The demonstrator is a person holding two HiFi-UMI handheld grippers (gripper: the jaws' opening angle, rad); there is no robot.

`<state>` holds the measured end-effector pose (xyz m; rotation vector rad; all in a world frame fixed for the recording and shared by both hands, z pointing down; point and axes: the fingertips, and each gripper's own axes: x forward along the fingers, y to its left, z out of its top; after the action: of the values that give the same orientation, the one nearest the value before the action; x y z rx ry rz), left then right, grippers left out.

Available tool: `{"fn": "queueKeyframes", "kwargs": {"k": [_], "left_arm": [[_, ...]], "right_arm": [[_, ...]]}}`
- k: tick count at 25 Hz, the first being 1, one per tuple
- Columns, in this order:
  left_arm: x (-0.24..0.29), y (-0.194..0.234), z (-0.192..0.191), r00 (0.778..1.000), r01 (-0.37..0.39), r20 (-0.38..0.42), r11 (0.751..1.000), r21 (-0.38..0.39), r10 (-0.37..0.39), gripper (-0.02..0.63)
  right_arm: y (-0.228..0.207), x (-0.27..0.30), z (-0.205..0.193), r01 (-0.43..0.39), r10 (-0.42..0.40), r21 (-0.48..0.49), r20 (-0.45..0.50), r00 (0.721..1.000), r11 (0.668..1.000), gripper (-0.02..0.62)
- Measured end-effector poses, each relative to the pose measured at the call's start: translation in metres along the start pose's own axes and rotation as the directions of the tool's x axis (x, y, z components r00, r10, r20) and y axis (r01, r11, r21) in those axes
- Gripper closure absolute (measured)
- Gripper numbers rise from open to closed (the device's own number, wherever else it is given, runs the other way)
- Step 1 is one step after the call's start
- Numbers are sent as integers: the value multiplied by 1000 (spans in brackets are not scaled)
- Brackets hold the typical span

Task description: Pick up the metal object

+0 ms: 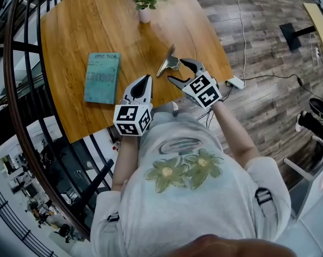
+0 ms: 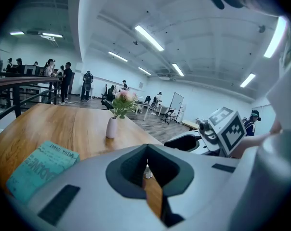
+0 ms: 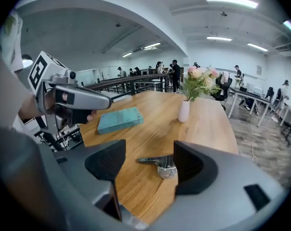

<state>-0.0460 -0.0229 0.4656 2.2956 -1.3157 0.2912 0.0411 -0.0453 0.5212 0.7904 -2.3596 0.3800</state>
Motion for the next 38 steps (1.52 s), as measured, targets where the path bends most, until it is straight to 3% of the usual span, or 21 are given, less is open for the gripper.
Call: {"fn": "queueKeyframes", "kwargs": {"k": [20, 38], "left_arm": [[44, 54, 5, 997, -25, -80, 998, -60, 20, 592], [66, 84, -2, 991, -41, -128, 995, -94, 29, 592]], "right_arm": [[-28, 68, -39, -90, 87, -5, -191, 978, 996, 287], [-38, 114, -89, -137, 124, -10, -363, 923, 991, 282]]}}
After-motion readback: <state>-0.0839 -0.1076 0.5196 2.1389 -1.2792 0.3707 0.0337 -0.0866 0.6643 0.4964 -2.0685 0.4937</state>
